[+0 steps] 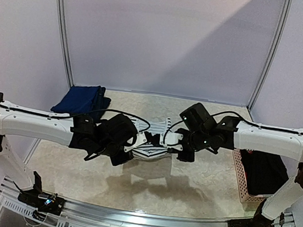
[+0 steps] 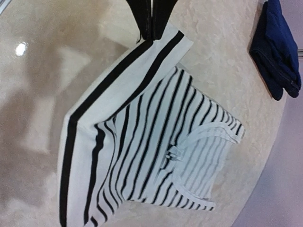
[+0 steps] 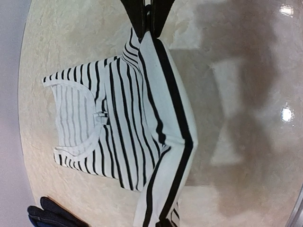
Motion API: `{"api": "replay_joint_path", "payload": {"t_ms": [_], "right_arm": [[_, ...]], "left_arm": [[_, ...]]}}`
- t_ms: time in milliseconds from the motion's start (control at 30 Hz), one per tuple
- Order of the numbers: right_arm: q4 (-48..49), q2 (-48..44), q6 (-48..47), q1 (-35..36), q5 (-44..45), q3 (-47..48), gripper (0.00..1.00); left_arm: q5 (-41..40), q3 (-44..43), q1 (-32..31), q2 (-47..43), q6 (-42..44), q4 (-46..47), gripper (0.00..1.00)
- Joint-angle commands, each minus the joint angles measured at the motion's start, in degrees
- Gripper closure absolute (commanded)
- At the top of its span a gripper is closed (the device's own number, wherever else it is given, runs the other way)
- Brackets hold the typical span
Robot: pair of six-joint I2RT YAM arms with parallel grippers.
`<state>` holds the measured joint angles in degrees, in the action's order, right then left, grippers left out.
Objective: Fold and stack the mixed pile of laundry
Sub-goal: Fold the 2/3-rectangle-folded tank top at the center of the board.
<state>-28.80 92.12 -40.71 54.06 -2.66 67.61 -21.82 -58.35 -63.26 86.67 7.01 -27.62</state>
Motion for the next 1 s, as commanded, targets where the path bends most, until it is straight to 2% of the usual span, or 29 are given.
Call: {"api": "replay_joint_path", "payload": {"t_ms": [0, 300, 567, 833, 900, 933, 967], "right_arm": [[-3.1, -0.4, 2.9, -3.4, 0.5, 4.8, 1.00], [-0.8, 7.2, 7.8, -11.1, -2.0, 15.3, 1.00], [1.5, 20.2, 8.8, -16.5, -2.9, 28.3, 1.00], [4.4, 35.7, 8.0, -19.6, 0.8, 42.5, 0.99], [4.9, 40.5, 8.1, -20.1, 3.5, 47.5, 0.89], [4.9, 43.1, 8.2, -20.3, 5.9, 50.4, 0.81], [4.3, 46.0, 8.6, -20.5, 7.2, 52.8, 0.75]], "left_arm": [[-4.3, -4.6, 3.1, -0.6, 2.7, -3.1, 1.00], [-4.8, -15.1, 12.9, 6.8, 5.0, 1.0, 1.00], [-1.7, -29.4, 21.1, 22.4, 5.5, 3.5, 1.00], [0.6, -47.9, 28.2, 40.7, 0.0, -1.8, 1.00], [2.2, -53.0, 29.7, 44.9, -2.0, -3.5, 1.00], [2.6, -55.3, 30.2, 46.8, -3.2, -4.0, 0.96], [1.6, -56.9, 30.4, 47.8, -4.2, -4.2, 0.88]]}}
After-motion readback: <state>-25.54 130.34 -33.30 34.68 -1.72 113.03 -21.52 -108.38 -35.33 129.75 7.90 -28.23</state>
